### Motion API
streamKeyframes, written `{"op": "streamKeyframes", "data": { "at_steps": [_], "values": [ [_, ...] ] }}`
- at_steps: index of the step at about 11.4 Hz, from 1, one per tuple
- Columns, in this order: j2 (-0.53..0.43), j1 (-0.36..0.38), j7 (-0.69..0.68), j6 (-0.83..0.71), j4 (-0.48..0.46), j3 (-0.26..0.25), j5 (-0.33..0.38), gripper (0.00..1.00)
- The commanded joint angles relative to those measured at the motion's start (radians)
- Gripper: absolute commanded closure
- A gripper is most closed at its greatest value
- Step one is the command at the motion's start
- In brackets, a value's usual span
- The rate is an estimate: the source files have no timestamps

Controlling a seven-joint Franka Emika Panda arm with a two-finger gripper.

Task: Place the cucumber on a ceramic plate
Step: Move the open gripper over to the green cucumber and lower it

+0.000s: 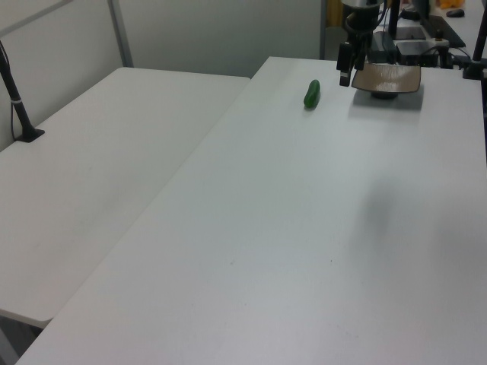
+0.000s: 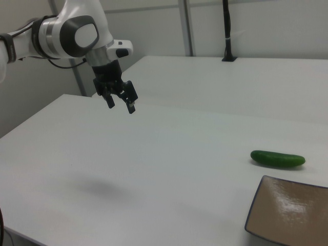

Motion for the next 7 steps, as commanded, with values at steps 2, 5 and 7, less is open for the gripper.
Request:
{"op": "streamKeyframes", "data": {
  "at_steps": [2,5,7],
  "values": [
    [-0.054,-0.019,-0.041,-0.051,-0.031,0.005,0.014,0.00],
    [-0.054,-0.020,-0.035,-0.046,-0.028,0.003,0.023,0.00],
    [-0.033,-0.039,-0.035,-0.036,-0.023,0.003,0.021,0.00]
  ]
}}
